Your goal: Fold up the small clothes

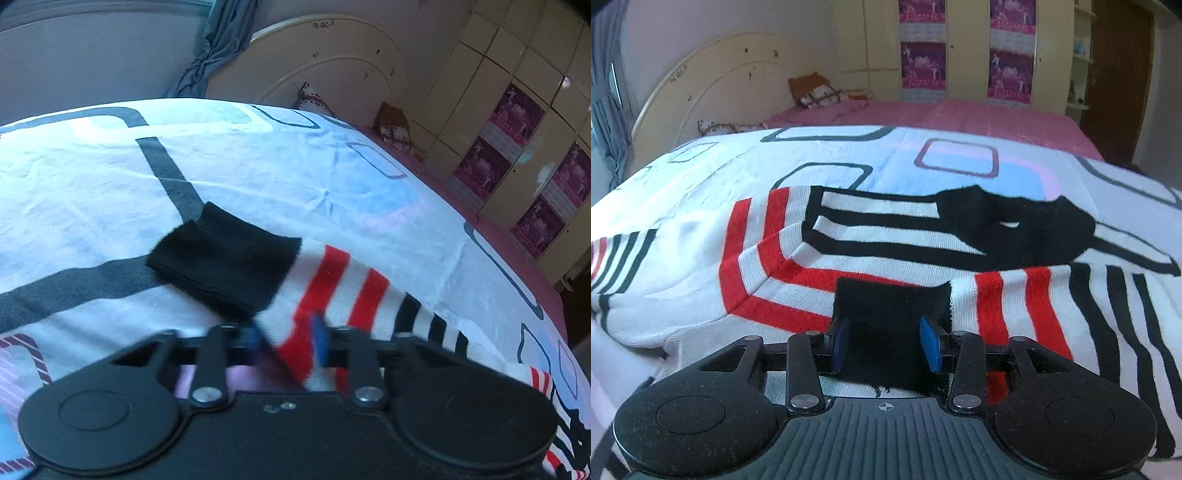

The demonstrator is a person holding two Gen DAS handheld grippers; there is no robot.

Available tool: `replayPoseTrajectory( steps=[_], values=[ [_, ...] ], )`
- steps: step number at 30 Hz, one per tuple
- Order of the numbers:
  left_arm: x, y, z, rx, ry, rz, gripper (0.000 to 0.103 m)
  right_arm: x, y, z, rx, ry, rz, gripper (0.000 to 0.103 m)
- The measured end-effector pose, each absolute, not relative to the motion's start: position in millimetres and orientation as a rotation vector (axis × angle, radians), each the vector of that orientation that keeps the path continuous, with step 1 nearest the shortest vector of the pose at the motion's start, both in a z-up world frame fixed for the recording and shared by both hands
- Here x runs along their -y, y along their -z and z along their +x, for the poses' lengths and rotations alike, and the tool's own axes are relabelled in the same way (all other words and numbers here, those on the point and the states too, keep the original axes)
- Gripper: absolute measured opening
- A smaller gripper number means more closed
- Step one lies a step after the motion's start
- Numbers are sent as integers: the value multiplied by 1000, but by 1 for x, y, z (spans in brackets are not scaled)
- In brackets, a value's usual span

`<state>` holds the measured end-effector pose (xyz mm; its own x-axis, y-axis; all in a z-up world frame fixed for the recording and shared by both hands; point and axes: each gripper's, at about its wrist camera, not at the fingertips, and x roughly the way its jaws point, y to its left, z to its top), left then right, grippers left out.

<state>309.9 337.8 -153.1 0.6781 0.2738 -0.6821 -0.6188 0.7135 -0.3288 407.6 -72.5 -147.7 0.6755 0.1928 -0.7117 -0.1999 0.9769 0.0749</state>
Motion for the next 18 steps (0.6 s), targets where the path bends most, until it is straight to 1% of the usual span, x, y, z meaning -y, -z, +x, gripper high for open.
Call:
replayPoseTrajectory(
  steps=[2,4,8,14,18],
  values=[
    [-339,151,309,-643,-517,-600,6,74,145,408,-801,-219,7,41],
    [-335,144,311,-631,-491,-589,6,78,145,407,-796,-213,49,41],
    [-313,117,318,-596,-381,-556,6,77,147,409,-803,-222,31,41],
    [-233,64,338,-528,-113,-446,6,99,131,403,-792,-216,163,41],
    [-162,48,357,-537,88,-393,6,118,120,391,-764,-198,205,41]
  ],
)
